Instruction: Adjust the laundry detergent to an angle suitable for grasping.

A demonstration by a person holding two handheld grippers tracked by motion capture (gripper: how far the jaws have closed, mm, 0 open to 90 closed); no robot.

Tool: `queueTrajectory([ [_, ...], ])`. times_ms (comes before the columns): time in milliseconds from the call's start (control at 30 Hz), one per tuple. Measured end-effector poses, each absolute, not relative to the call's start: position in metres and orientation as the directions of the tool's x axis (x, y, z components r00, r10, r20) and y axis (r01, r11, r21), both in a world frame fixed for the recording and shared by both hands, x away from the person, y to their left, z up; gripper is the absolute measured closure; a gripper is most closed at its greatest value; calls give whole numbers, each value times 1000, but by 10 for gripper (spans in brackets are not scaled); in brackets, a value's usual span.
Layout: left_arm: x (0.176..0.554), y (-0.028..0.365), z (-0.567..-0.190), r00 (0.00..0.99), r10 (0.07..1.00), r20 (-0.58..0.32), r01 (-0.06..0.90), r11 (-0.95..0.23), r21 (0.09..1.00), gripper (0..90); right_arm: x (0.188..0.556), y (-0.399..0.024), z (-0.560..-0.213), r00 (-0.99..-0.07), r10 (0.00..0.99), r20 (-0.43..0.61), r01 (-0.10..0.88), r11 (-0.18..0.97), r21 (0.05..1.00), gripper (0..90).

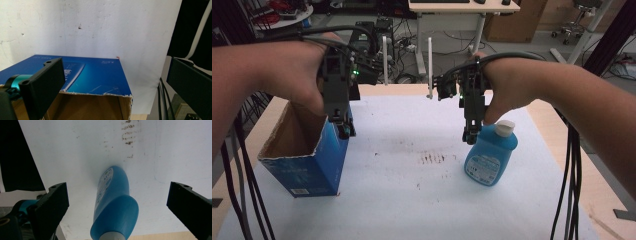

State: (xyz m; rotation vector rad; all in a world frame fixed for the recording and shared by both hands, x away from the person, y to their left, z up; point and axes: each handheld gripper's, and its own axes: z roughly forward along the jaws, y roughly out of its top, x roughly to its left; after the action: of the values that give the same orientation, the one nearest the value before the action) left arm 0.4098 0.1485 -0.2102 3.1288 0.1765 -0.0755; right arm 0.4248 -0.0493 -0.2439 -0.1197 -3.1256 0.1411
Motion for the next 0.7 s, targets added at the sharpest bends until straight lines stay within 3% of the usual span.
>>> queueTrajectory([
  [700,404,145,-206,992,117,-40,117,-993,-13,17,420,-49,-243,-998,61,-18,62,993,-97,30],
])
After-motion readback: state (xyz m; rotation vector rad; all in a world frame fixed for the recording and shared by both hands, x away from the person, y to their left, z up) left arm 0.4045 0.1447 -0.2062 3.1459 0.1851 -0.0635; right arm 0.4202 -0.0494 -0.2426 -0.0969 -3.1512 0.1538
